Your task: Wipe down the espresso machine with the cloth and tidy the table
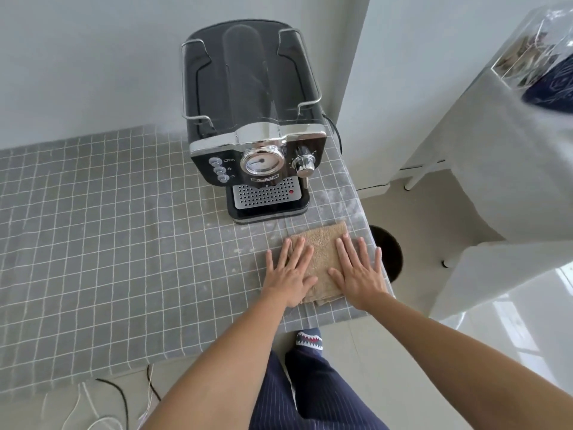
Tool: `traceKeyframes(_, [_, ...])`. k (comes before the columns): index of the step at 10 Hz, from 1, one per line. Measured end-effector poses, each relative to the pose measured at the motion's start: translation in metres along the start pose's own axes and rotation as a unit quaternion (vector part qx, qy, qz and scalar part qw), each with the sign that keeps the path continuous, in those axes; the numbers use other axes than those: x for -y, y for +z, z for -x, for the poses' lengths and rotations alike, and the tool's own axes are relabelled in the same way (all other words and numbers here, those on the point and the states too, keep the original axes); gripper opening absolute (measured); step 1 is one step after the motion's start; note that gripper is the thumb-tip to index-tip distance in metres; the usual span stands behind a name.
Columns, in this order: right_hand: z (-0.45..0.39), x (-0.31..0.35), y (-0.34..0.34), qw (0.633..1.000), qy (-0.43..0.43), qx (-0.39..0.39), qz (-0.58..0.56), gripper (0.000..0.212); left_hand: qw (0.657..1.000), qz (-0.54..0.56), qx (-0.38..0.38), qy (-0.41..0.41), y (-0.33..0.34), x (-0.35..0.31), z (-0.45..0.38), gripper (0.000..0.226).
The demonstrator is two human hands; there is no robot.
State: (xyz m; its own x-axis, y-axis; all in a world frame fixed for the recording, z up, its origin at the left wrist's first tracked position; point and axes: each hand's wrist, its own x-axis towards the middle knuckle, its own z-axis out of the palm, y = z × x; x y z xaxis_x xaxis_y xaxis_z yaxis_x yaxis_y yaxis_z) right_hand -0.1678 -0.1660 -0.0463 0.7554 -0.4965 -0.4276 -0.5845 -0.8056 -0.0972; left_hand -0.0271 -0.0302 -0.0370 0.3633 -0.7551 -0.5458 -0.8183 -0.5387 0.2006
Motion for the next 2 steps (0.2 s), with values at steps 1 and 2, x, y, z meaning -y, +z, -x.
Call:
traceKeyframes(1, [-0.005,0.011,-0.007,0.999,0.029,0.020,0.033,0.080,0.999,0.015,-0.044,0.007,-0.004,0.004,0.008,0.066])
traceKeyframes(2, [-0.012,0.040,-0.014,0.999,0.038,-0.023,0.019,0.067,0.986,0.088,-0.139,-0.038,-0.005,0.028,0.025,0.062])
